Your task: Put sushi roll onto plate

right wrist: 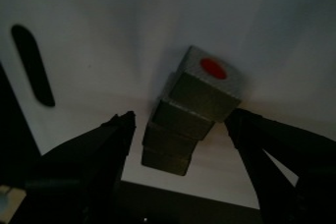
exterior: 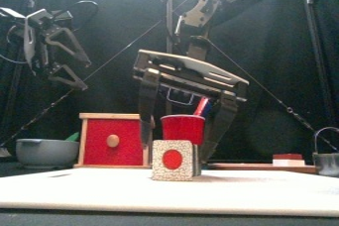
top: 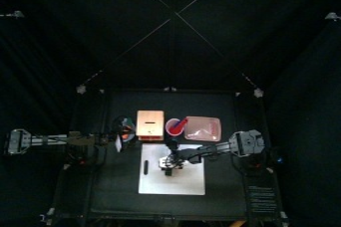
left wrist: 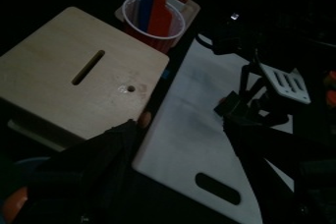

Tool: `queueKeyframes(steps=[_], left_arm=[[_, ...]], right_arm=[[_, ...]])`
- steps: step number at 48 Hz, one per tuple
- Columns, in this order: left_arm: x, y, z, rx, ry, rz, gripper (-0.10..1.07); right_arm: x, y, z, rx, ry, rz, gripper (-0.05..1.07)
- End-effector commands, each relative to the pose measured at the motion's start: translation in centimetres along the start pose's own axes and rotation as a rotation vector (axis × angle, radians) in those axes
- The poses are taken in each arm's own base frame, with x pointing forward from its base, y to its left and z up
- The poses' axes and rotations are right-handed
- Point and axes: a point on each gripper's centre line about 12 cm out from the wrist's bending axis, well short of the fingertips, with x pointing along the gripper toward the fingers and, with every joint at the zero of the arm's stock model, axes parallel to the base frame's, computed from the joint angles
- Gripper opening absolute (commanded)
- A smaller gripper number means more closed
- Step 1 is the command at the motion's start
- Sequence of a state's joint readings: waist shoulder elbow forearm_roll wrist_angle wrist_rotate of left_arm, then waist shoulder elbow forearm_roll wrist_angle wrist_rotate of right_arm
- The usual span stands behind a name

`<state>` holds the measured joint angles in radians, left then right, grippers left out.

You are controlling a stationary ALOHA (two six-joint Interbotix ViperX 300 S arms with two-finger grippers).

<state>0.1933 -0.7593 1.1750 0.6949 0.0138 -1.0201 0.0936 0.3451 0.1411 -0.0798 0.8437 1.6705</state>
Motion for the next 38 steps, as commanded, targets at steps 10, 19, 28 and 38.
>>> queueKeyframes(steps=[10,19,28,38], left_arm=[[-0.6,-0.5,1.0,-0.004,-0.046,-0.024,1.02],[-0.6,-0.5,1.1,-0.036,-0.049,-0.025,1.02],[-0.6,-0.5,1.3,-0.054,-0.053,-0.026,1.02],[-0.6,-0.4,1.6,-0.104,-0.062,-0.023,1.02]], right_arm=[[0.4,0.3,-2.0,0.004,0.0,-0.004,1.0],[0.6,0.8,-2.8,-0.007,0.007,0.002,0.85],[-1.0,0.4,-2.3,-0.054,-0.019,0.009,0.63],[-5.6,-4.8,2.2,-0.138,-0.086,-0.109,0.63]])
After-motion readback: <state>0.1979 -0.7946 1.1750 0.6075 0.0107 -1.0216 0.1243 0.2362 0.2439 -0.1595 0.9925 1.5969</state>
